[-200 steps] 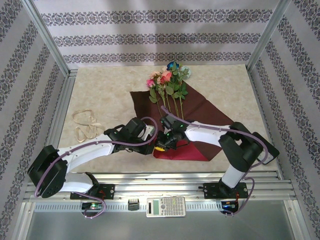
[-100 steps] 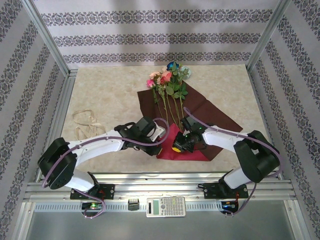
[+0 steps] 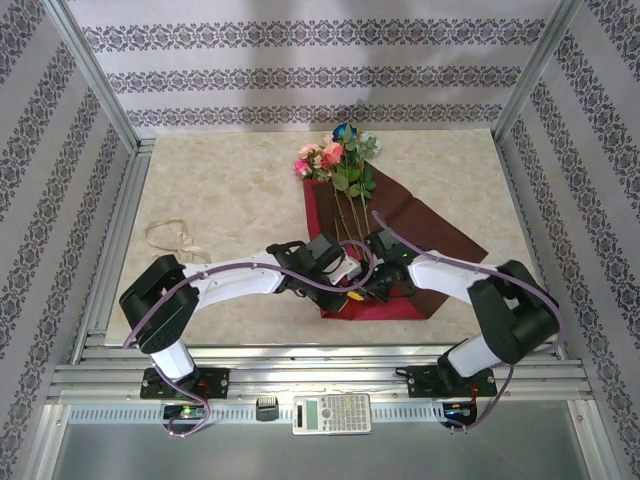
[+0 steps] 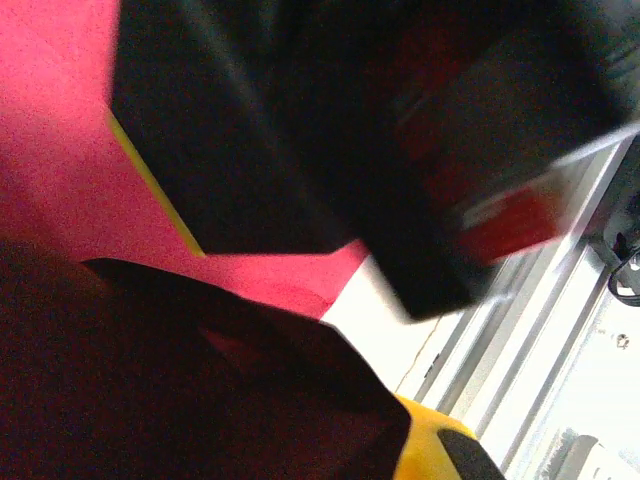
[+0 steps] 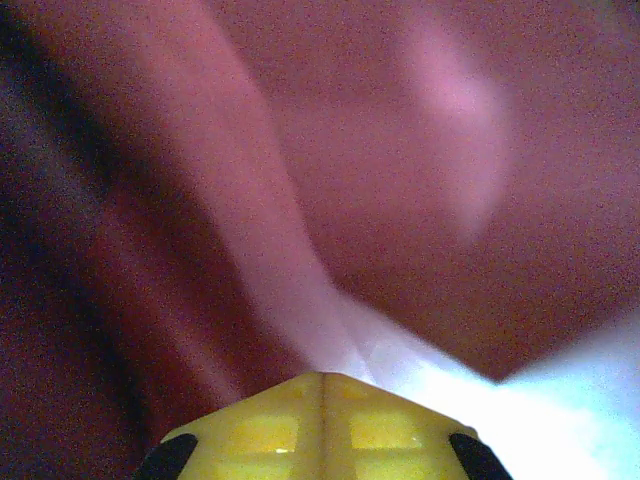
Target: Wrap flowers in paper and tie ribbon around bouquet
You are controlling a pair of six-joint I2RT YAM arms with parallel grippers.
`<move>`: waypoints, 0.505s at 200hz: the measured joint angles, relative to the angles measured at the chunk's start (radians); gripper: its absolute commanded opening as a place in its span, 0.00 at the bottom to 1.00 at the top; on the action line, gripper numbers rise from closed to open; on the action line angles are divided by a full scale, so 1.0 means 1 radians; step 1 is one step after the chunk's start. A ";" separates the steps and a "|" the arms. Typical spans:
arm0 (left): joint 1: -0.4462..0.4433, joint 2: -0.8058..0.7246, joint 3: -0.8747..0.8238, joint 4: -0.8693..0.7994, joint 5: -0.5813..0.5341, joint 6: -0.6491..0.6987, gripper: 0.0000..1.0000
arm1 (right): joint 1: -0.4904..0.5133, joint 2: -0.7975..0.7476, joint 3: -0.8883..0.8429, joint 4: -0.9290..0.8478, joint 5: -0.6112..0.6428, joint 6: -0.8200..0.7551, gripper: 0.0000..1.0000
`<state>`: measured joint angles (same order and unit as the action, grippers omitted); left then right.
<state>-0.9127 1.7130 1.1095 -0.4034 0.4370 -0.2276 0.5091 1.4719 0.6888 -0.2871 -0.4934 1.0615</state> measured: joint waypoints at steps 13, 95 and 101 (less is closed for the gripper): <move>-0.004 0.018 0.020 0.016 0.005 0.012 0.00 | -0.038 -0.083 -0.003 -0.035 0.014 -0.013 0.16; -0.037 0.165 0.104 0.013 0.012 0.048 0.30 | -0.282 -0.382 -0.090 -0.220 0.009 -0.093 0.21; -0.039 0.172 0.106 0.012 0.013 0.048 0.33 | -0.285 -0.388 -0.089 -0.232 0.010 -0.102 0.21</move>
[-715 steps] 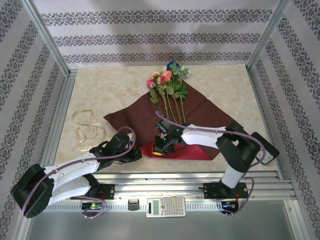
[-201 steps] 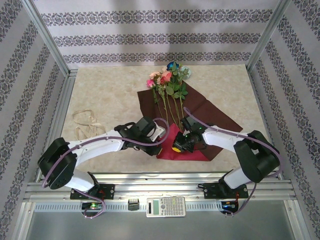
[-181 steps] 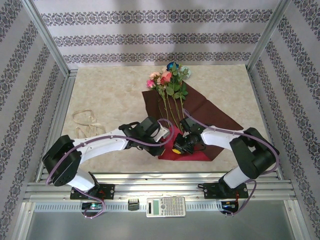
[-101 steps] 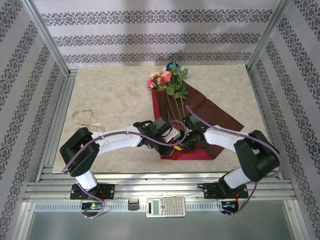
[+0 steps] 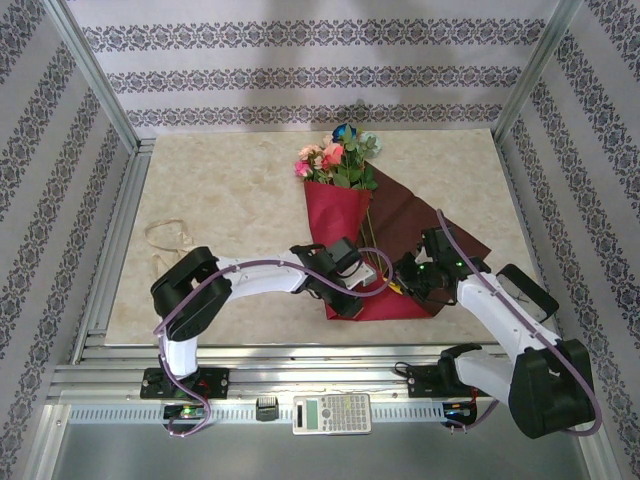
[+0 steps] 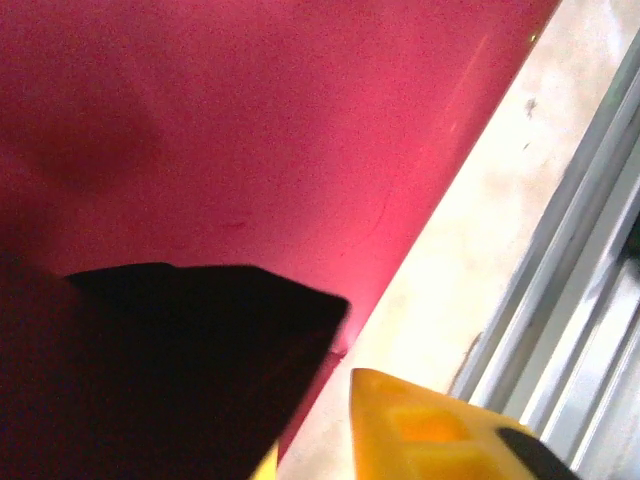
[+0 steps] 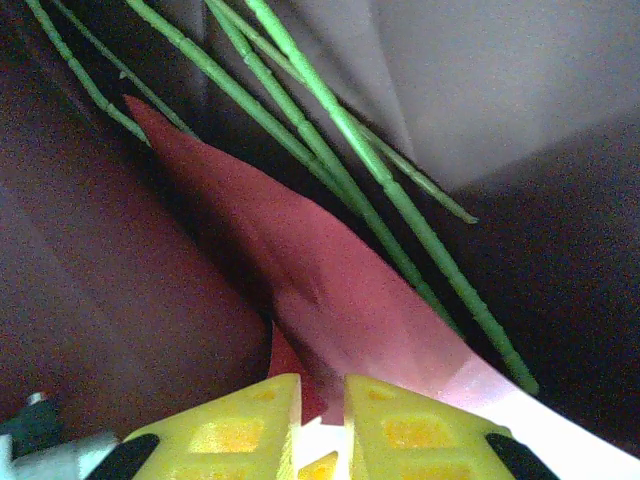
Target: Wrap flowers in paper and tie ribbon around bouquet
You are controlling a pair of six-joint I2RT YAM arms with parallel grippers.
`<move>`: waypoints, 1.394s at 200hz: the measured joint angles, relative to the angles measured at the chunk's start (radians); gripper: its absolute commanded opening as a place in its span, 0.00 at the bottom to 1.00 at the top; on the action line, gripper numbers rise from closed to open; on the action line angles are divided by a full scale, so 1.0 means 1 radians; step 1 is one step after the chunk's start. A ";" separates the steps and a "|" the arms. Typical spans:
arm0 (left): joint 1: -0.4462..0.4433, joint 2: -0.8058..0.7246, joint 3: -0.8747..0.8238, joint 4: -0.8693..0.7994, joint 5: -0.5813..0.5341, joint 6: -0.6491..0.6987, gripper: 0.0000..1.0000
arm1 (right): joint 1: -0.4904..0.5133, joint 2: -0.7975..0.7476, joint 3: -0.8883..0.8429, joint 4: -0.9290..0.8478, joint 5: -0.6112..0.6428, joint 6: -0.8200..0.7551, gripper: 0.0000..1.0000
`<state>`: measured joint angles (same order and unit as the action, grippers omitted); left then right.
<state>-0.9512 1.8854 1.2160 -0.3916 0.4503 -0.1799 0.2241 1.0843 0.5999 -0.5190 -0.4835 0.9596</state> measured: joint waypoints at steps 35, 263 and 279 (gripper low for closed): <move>-0.003 0.011 0.000 -0.005 0.006 0.002 0.43 | -0.005 -0.006 0.024 -0.079 0.004 -0.042 0.26; -0.005 0.019 0.000 -0.005 0.037 0.042 0.62 | 0.161 0.285 0.618 -0.171 0.040 -0.205 0.61; -0.005 0.019 0.000 -0.005 0.037 0.042 0.62 | 0.165 0.328 0.618 -0.166 0.056 -0.214 0.53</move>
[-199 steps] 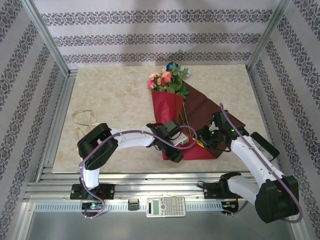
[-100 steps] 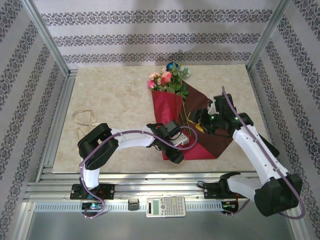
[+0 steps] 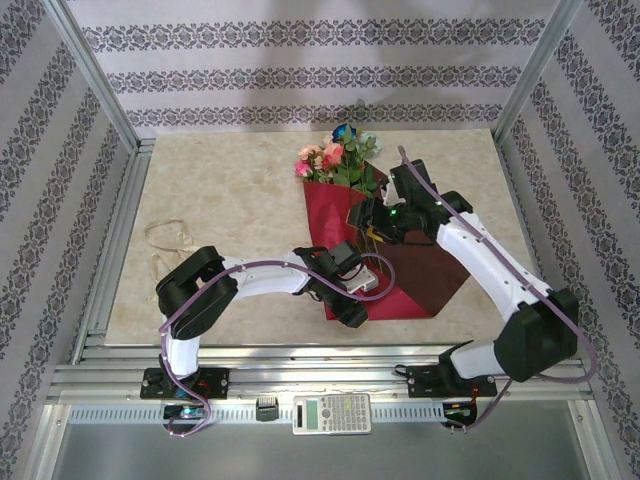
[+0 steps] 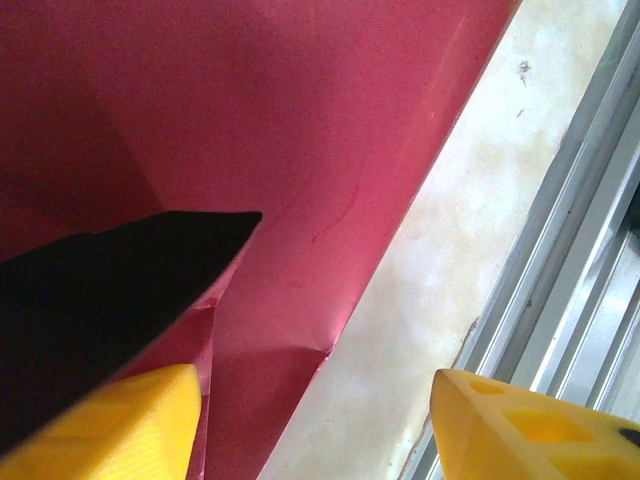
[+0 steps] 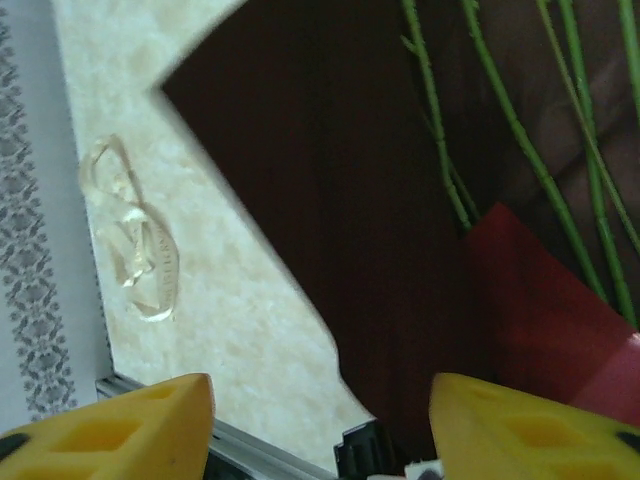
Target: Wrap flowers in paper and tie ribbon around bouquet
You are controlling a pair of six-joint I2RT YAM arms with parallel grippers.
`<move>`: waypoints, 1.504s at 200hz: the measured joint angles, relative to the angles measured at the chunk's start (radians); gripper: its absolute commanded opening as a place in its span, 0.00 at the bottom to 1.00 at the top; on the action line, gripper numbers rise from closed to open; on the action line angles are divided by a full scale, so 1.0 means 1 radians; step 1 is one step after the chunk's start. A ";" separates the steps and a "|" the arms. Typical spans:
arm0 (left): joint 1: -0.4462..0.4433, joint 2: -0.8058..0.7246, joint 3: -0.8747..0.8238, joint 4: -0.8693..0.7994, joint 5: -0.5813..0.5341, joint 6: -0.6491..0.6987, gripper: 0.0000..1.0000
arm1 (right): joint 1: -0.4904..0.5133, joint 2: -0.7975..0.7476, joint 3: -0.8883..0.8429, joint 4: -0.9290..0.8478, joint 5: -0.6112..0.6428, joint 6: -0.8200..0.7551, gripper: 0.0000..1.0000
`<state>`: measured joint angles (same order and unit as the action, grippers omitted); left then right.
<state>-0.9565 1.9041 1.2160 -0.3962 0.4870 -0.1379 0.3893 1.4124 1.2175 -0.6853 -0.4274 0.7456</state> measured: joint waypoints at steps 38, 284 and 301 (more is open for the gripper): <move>0.000 0.000 0.000 0.000 -0.001 0.000 0.62 | 0.002 0.108 0.030 0.008 0.047 -0.039 0.00; 0.219 -0.278 -0.467 0.483 0.168 -0.772 0.68 | -0.237 0.267 -0.063 0.005 0.019 -0.305 0.00; 0.219 -0.278 -0.497 0.520 0.168 -0.808 0.66 | -0.251 0.278 -0.069 0.005 0.023 -0.309 0.00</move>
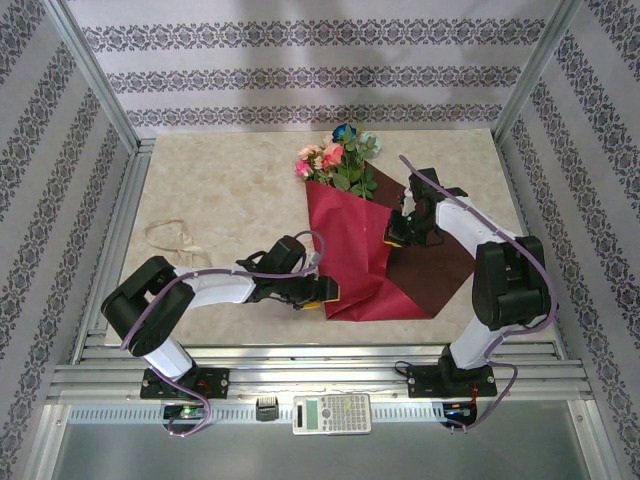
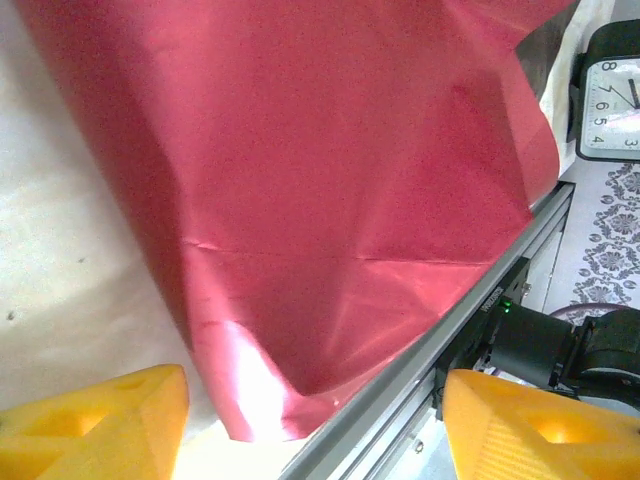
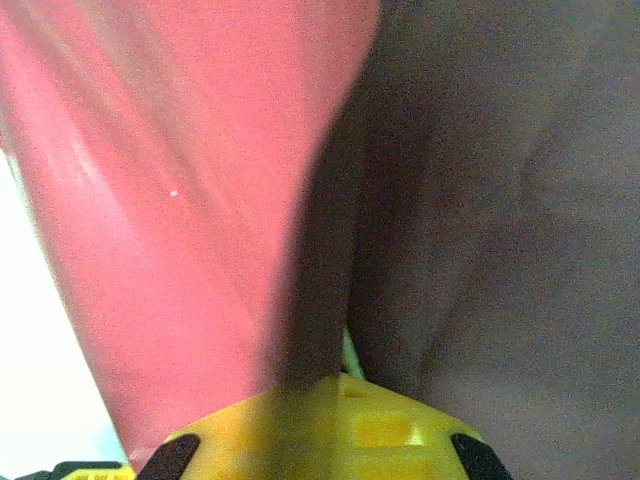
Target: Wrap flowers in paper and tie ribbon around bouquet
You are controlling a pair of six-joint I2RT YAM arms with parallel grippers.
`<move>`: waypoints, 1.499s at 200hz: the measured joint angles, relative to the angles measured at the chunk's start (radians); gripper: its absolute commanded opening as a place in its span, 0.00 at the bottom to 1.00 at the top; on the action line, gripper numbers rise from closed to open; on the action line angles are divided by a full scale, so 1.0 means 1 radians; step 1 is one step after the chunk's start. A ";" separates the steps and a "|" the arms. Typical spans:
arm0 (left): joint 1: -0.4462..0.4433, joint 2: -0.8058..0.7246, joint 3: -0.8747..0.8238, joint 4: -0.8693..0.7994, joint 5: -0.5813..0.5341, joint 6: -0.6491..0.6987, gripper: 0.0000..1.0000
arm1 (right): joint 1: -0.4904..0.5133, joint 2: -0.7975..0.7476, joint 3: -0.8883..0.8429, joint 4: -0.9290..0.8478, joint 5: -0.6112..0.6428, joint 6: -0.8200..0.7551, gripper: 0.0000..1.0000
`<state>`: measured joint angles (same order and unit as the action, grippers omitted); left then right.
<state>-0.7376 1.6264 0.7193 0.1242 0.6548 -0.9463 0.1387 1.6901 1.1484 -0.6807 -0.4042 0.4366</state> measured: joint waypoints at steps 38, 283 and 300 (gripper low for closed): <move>0.000 0.004 -0.015 0.043 0.000 -0.052 0.62 | -0.043 0.011 -0.011 -0.001 0.015 -0.016 0.00; -0.048 0.133 -0.080 0.379 -0.026 -0.272 0.02 | -0.071 0.183 0.114 -0.010 -0.009 -0.024 0.06; -0.048 0.132 -0.080 0.383 -0.031 -0.279 0.00 | -0.071 0.172 0.114 -0.016 -0.009 -0.013 0.30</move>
<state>-0.7856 1.7588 0.6392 0.5068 0.6243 -1.2251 0.0673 1.8626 1.2621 -0.6968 -0.4129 0.4236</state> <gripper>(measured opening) 0.046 0.172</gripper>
